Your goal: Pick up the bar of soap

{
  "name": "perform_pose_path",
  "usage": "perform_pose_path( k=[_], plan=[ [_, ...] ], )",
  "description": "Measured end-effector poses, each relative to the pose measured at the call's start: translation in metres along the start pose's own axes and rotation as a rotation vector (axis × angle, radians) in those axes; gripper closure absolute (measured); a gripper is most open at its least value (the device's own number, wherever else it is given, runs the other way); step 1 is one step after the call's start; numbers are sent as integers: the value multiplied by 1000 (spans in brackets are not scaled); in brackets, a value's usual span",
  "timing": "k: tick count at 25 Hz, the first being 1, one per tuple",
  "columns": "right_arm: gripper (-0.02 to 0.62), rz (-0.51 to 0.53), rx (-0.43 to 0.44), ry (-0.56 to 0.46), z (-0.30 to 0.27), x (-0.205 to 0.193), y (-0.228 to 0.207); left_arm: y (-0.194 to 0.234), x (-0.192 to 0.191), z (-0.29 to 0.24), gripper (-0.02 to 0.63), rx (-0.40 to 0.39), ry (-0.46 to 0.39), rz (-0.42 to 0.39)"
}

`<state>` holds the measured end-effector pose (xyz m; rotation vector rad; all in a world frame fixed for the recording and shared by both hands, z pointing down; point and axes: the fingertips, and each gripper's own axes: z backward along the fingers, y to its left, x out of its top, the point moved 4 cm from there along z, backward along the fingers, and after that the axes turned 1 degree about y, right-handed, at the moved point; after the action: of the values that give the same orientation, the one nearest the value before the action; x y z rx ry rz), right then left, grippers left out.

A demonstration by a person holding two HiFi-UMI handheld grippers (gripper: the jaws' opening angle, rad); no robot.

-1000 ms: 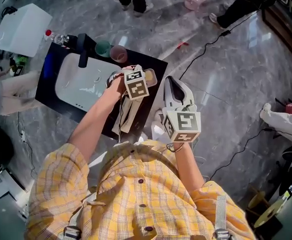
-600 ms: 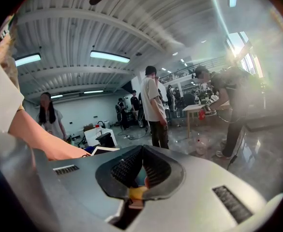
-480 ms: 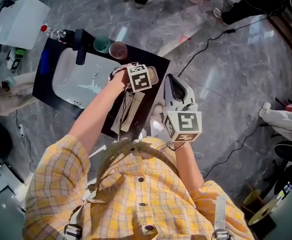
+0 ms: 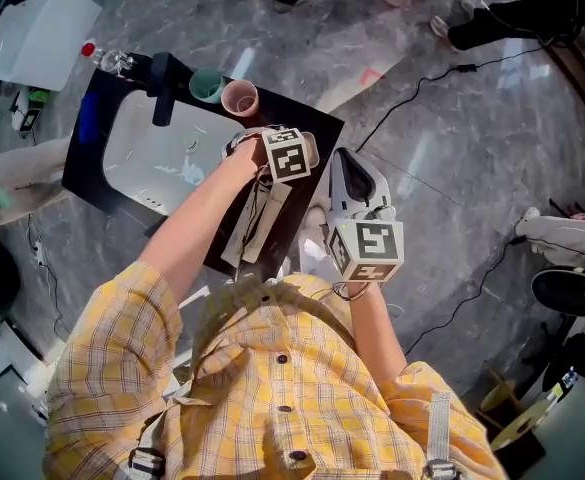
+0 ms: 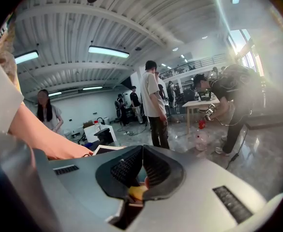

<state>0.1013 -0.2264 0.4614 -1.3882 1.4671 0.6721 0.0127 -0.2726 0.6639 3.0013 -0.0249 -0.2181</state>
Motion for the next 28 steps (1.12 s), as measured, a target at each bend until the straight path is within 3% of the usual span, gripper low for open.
perform_pose_path(
  k=[13,28],
  plan=[
    [575,-13,-15,-3,3,-2,-5,-1,2,0,385,24,20,-52],
    [575,-26,-23,-7,7,-4,-12,0,-1,-1,399,32,-14,-5]
  ],
)
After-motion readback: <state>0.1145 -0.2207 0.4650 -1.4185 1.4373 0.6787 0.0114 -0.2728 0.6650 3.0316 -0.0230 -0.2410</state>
